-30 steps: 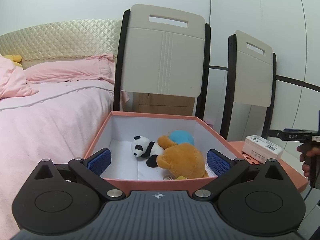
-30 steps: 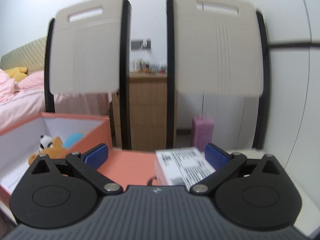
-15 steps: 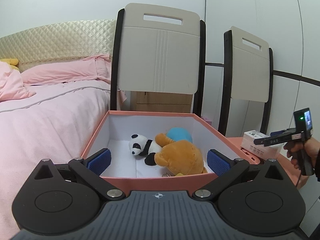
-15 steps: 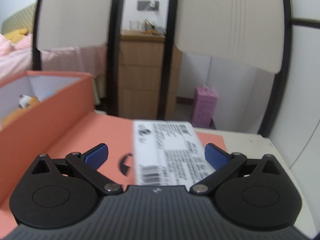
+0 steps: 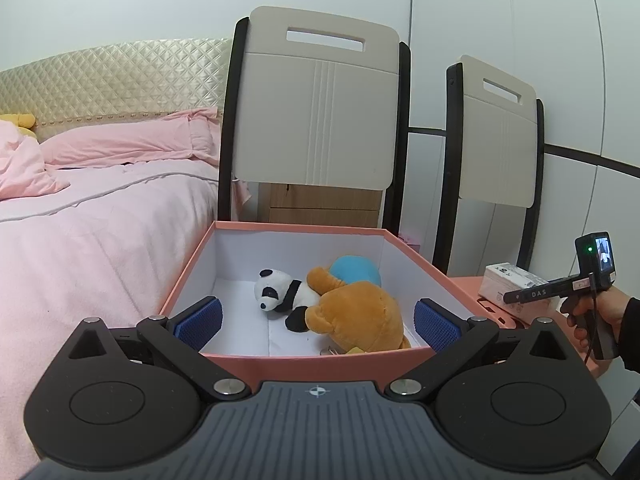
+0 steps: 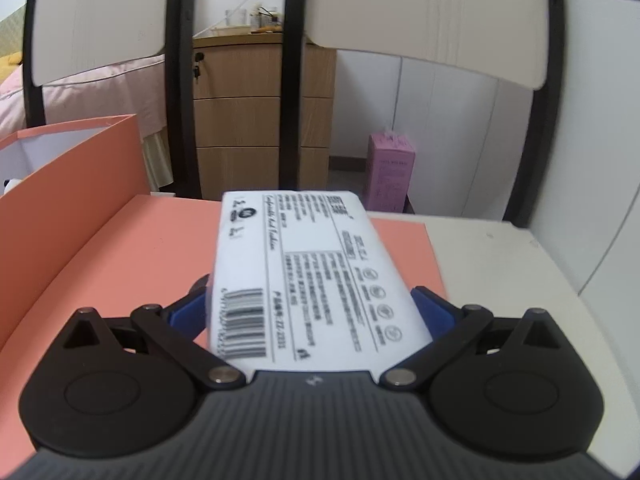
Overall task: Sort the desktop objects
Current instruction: 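Carry the white package into the pink box and open the right tool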
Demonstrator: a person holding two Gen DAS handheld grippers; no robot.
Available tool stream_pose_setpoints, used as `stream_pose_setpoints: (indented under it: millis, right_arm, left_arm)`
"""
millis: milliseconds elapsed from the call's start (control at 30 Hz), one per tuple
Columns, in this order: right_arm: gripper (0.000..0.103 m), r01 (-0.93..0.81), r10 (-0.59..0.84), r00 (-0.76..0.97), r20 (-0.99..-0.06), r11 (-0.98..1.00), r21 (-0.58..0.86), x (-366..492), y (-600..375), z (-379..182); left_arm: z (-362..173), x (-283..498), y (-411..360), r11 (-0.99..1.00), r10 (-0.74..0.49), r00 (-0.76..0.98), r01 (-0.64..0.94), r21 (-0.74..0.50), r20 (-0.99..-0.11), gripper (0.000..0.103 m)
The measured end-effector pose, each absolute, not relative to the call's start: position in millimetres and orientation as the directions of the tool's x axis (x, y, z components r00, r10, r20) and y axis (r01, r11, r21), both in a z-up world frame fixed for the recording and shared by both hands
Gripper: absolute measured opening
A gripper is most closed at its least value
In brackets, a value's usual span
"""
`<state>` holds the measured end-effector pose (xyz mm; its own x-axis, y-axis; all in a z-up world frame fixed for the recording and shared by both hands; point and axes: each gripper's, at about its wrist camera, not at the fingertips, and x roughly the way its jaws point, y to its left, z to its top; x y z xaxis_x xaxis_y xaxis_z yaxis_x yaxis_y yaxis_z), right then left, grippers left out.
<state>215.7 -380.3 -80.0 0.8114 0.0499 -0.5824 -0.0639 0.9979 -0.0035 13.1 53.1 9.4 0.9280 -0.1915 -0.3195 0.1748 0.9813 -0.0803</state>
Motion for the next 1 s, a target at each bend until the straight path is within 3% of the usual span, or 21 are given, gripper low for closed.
stream_pose_setpoints:
  millis: [100,267,500,833,1000]
  right_arm:
    - [0.088,-0.05,0.052,0.82,-0.571,0.999,0.02,213,-381,-74]
    - [0.087,-0.006,0.013,0.82,-0.573,1.0,0.014,205,-377,-64]
    - [0.086,0.031,0.024,0.884,-0.467,0.994,0.109,183,-367,-30]
    - [0.086,-0.245,0.279,0.914,-0.296,0.958,0.148,154,-283,22]
    - [0.086,-0.442,0.459,0.823,-0.335,0.887,0.13,163,-217,33]
  left_arm:
    - [10,12,53,0.981,-0.192,0.929,0.176,-0.08,-0.317,0.103]
    - [10,11,52,0.981,-0.194,0.93,0.178,-0.079,-0.311,0.103]
    - [10,11,52,0.981,-0.195,0.931,0.18,-0.077,-0.307,0.103]
    - [11,10,52,0.982,-0.189,0.934,0.174,-0.074,-0.303,0.103]
    - [12,11,55,0.983,-0.182,0.936,0.165,-0.081,-0.301,0.103]
